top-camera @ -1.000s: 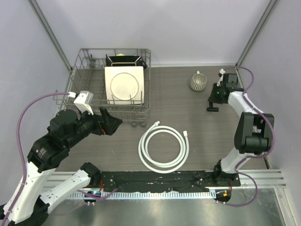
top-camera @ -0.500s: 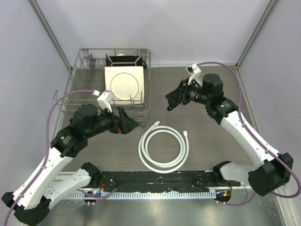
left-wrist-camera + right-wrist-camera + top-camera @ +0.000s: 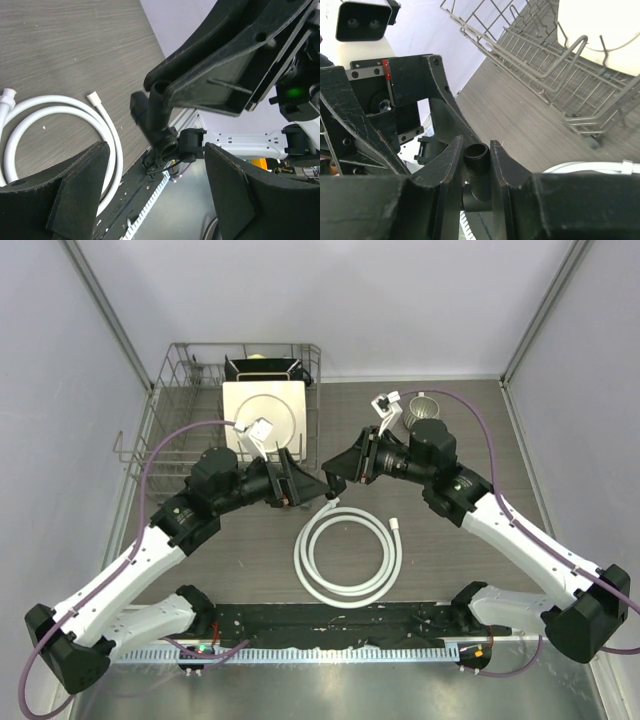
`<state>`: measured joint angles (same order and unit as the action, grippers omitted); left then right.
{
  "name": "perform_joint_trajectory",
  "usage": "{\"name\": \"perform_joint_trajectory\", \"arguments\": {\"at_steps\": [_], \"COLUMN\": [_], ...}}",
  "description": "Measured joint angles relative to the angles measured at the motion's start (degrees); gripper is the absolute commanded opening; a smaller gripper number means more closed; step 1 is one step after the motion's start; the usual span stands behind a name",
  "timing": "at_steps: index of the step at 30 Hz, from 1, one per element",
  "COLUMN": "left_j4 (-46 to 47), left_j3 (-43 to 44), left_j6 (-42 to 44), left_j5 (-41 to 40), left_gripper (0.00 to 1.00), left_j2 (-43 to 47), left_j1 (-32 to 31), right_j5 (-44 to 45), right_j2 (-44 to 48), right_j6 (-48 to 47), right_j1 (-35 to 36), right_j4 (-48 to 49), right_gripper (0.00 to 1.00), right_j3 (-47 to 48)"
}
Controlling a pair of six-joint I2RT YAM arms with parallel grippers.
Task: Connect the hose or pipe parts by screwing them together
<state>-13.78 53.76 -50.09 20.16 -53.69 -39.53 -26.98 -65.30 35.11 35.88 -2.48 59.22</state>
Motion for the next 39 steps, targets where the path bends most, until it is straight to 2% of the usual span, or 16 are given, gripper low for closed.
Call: {"name": "perform_joint_trajectory", "arguments": {"at_steps": [3,7,14,17,20,23,24,25,26,28,29,30,32,36,39], "left_j4": [1.9,3.3,2.1,1.9,1.0,-0.9,-1.5,-1.8,-2.3,-3.0,-3.2,-3.4,-3.6,-4.5,-3.5], "left_j3": [0.0,0.0,0.2,0.5,0.6,0.8,0.8,0.9,1.0,1.4,1.4,1.5,1.6,1.6,1.3], "left_j6": [-0.5,-0.3,1.4,2.3,2.8,2.9,3.0,2.8,2.9,3.4,3.4,3.4,2.9,2.3,2.6], "left_j5": [-1.6,-2.6,-6.2,-7.5,-8.5,-9.4,-9.7,-9.8,-10.0,-10.1,-10.0,-10.0,-9.9,-9.4,-9.4], "left_gripper": [0.81,0.75,0.74,0.68,0.59,0.35,0.10,0.00,0.00,0.00,0.00,0.00,0.00,0.00,0.00], "left_j2": [-1.0,-3.1,-5.1,-5.1,-5.4,-6.4,-6.8,-6.9,-7.0,-7.0,-7.0,-7.0,-7.0,-6.3,-4.0], "left_j1": [-1.4,-3.3,-4.9,-5.1,-5.1,-5.2,-5.3,-5.3,-5.3,-5.5,-5.5,-5.5,-5.5,-5.5,-5.5], "right_j5": [2.1,5.2,8.5,9.7,11.1,12.3,12.7,12.9,13.8,13.9,14.2,14.5,14.7,17.0,20.7], "right_j2": [0.0,0.0,0.0,-0.4,-1.7,-2.8,-3.0,-3.3,-3.4,-3.7,-3.7,-3.7,-3.4,1.0,9.6], "right_j6": [1.6,3.1,4.4,4.7,4.9,5.1,5.1,5.1,4.7,4.7,4.4,3.9,2.5,-3.5,-5.8], "right_j1": [1.7,3.1,4.9,6.4,7.9,8.8,9.1,9.2,9.4,9.5,9.6,9.7,9.8,9.8,9.8], "right_j4": [-0.5,-2.0,-3.6,-3.6,-3.6,-3.6,-3.6,-3.7,-4.1,-4.3,-4.3,-4.4,-4.4,-4.8,-4.6], "right_gripper": [0.01,0.01,0.01,0.01,0.01,0.01,0.01,0.01,0.01,0.12,0.23,0.44,0.57,0.75,0.77], "right_j3": [0.0,0.1,0.3,0.5,1.1,1.3,1.3,1.3,1.3,1.3,1.3,1.4,1.4,0.5,-2.4]}}
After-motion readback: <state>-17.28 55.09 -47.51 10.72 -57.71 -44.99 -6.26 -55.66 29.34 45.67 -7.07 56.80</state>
